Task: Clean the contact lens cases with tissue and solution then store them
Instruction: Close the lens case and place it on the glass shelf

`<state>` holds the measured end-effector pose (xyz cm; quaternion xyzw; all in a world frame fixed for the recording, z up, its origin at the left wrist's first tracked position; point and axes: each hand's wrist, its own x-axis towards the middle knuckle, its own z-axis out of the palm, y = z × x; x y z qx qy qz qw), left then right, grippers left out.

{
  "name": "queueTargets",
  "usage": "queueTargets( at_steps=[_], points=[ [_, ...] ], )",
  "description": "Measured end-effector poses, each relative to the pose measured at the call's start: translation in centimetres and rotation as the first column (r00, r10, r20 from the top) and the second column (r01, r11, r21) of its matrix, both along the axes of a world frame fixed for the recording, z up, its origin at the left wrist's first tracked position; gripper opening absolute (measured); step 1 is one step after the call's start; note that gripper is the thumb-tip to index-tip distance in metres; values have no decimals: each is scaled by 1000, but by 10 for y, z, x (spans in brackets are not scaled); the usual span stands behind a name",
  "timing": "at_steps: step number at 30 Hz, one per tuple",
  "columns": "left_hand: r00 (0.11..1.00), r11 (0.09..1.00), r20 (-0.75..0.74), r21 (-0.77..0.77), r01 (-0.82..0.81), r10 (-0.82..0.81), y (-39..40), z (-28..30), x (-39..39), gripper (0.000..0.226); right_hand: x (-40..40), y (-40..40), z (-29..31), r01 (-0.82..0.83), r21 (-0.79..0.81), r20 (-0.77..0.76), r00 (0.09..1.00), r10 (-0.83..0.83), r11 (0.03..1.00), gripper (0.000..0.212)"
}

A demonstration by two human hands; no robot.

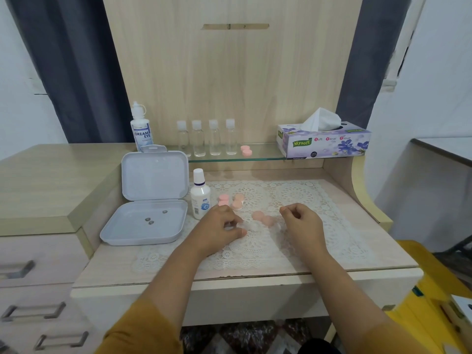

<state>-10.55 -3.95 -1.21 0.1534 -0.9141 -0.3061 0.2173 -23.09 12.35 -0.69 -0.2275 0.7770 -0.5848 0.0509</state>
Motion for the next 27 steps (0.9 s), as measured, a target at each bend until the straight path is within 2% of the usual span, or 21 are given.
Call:
queueTargets(
  at_steps=[27],
  points=[
    [999,998,-22,46,-48,49,6,15,8,12,-1,-1,-1,-7,89,-72,997,13,996,18]
  ],
)
